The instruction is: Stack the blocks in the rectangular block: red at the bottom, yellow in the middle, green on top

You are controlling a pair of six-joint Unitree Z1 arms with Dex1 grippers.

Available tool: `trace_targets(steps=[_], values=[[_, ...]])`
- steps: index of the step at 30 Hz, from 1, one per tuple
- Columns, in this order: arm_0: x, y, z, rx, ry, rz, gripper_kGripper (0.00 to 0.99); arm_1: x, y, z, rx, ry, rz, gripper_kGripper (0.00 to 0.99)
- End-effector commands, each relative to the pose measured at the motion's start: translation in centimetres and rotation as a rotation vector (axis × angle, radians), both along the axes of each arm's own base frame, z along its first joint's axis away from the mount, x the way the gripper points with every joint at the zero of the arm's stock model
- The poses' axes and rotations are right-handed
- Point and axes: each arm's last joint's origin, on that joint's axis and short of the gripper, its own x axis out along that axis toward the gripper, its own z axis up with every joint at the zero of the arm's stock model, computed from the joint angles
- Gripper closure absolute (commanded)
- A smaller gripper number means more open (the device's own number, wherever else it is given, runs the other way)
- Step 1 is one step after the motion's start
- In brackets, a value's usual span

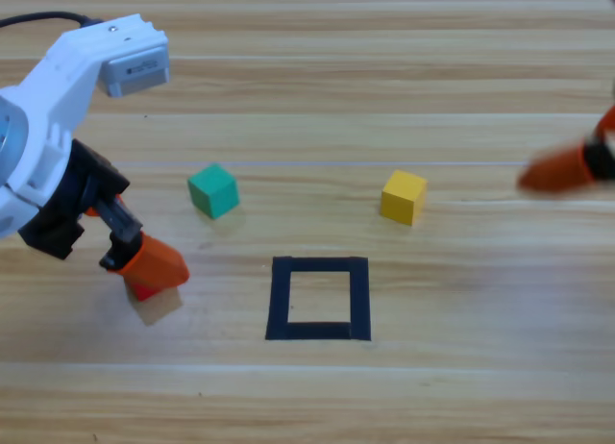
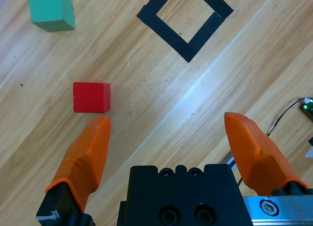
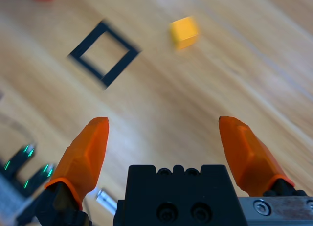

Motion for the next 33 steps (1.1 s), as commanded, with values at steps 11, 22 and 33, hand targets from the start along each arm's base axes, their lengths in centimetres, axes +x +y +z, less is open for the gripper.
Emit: trace_targets(steps=[11, 22, 33], values=[[-0.4, 0.7, 1.8, -0.083, -0.049, 0.288, 0.001, 13.2, 9.5, -6.3, -0.027, 0.208, -0.558, 0.001], [2.9, -1.3, 1.7, -0.142, 0.144, 0.987, 0.004, 19.4, 13.6, -12.9, -0.013, 0.423, -0.874, 0.0], [7.2, -4.5, -2.3, 0.015, 0.326, 1.316, 0.019, 21.2, 14.8, -16.6, -0.04, 0.473, -1.019, 0.008]])
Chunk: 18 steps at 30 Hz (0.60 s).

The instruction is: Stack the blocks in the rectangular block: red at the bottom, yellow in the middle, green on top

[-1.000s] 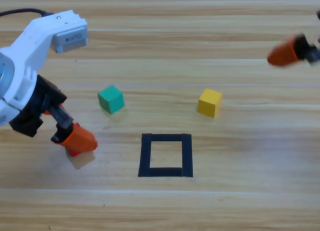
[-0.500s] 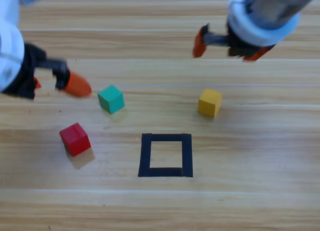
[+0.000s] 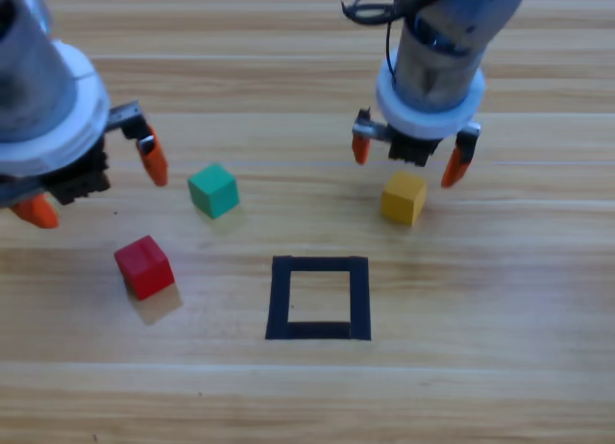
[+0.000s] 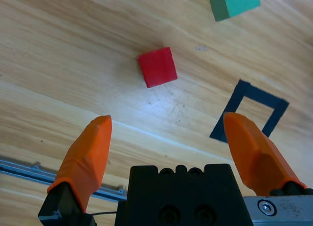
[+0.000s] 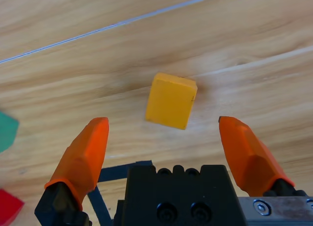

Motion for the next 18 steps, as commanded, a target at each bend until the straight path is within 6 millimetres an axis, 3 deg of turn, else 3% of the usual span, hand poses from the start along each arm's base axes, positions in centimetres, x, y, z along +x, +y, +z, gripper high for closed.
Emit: trace_targets(steps=[1, 18], values=[[2.5, -1.8, -3.6, 0.044, 0.131, 0.099, 0.017, 1.7, -0.4, -3.9, -0.048, 0.058, -0.059, 0.01], [6.9, -0.2, -9.2, -0.002, 0.27, 0.215, 0.017, 3.5, -1.1, -5.6, -0.042, 0.074, -0.121, 0.039]])
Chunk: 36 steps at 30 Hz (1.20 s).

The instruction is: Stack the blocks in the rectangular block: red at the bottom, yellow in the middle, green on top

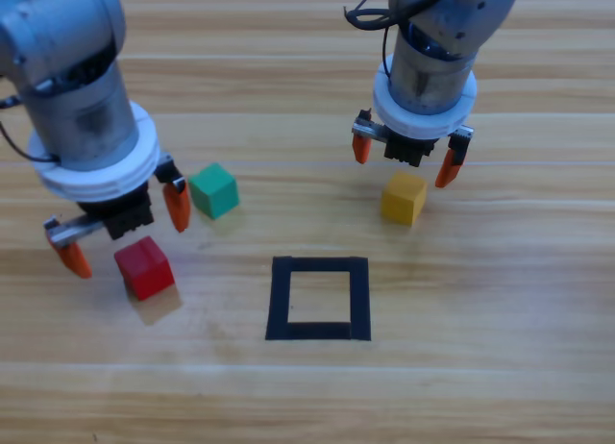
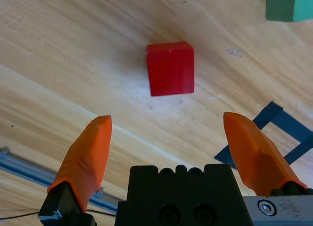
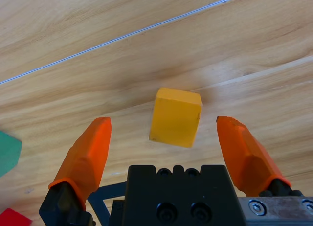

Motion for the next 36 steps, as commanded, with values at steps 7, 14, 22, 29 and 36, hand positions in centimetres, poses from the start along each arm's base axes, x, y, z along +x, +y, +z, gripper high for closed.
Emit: trace_targets(steps=[7, 14, 22, 29, 36], values=[[2.1, 1.7, -5.9, -0.023, 0.071, 0.023, 0.016, 2.5, -1.5, -5.0, -0.038, 0.093, -0.105, 0.039], [2.6, 2.2, -7.6, -0.022, 0.084, 0.031, 0.017, 2.2, -1.2, -6.0, -0.005, 0.152, -0.122, 0.057], [3.5, 2.4, -9.5, -0.013, 0.097, 0.035, 0.06, 1.8, -0.8, -6.6, -0.017, 0.161, -0.119, 0.073], [3.6, 2.8, -9.6, -0.015, 0.092, 0.035, 0.284, 2.4, -0.9, -7.5, -0.024, 0.168, -0.111, 0.264], [4.5, 2.1, -7.7, -0.015, 0.08, -0.022, 0.709, 2.5, -1.0, -6.4, -0.059, 0.156, -0.064, 0.314]])
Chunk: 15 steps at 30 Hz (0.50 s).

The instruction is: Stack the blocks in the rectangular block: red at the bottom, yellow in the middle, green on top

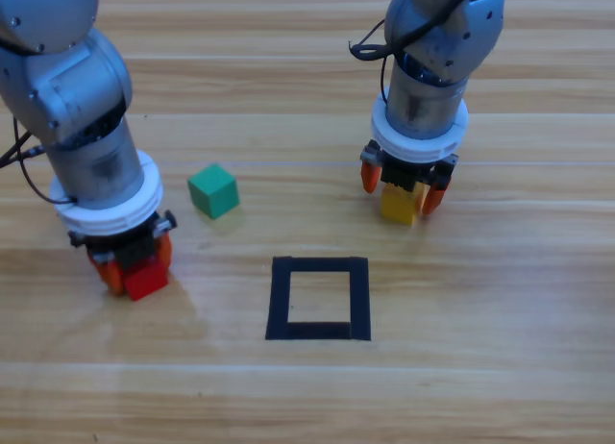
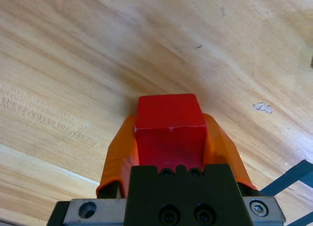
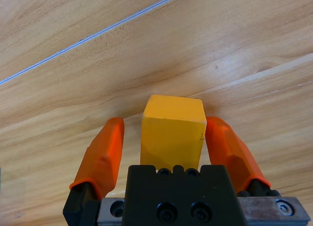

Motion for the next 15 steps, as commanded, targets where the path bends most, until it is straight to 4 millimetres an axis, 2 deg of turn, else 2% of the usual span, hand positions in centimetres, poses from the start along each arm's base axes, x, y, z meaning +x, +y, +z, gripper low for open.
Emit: trace_targets(steps=[1, 3, 5, 9, 12, 15], values=[[1.2, -0.5, -0.1, 0.023, 0.033, -0.046, 0.771, 1.2, -0.8, -2.2, -0.091, 0.047, 0.04, 0.464], [1.7, -1.2, 1.4, 0.016, 0.001, -0.136, 0.873, 1.4, -0.7, -1.2, -0.108, 0.029, 0.089, 0.714], [1.7, -2.0, 3.1, 0.001, -0.044, -0.249, 0.93, 1.4, -0.7, 0.3, -0.122, 0.01, 0.129, 0.892], [0.4, -3.9, 6.2, -0.029, -0.125, -0.512, 0.955, 0.8, -1.2, 3.0, -0.118, 0.0, 0.214, 0.896], [-1.2, -5.5, 7.6, -0.03, -0.165, -0.654, 0.955, 0.2, -1.8, 4.6, -0.115, 0.008, 0.241, 0.896], [-2.9, -7.2, 8.5, -0.031, -0.195, -0.782, 0.955, -1.0, -2.8, 7.3, -0.118, -0.009, 0.269, 0.896]])
